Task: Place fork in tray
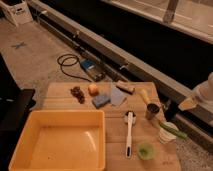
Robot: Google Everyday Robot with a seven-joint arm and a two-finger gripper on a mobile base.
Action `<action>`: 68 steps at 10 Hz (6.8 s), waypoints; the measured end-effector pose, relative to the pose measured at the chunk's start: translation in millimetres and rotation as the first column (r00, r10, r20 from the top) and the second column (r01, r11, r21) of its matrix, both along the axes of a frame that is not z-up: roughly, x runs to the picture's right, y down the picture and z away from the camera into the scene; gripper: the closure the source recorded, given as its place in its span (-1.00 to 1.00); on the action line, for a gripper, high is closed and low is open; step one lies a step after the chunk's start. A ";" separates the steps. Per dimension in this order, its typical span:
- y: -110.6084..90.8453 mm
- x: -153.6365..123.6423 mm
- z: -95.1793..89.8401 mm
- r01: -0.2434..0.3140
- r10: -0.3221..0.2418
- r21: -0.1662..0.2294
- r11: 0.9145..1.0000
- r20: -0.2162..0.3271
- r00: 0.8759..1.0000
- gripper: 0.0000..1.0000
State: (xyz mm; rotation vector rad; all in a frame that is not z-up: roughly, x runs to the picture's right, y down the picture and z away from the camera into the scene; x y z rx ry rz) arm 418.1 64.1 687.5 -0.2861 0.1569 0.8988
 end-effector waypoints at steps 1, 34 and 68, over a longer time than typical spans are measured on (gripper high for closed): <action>-2.7 -7.3 5.5 0.010 -0.010 -0.001 1.000 0.014 1.000 -0.34; 11.4 -59.6 92.0 0.061 -0.053 -0.040 0.997 0.174 0.983 1.00; -17.1 -451.4 -112.9 0.352 -0.482 0.344 0.870 0.741 0.468 1.00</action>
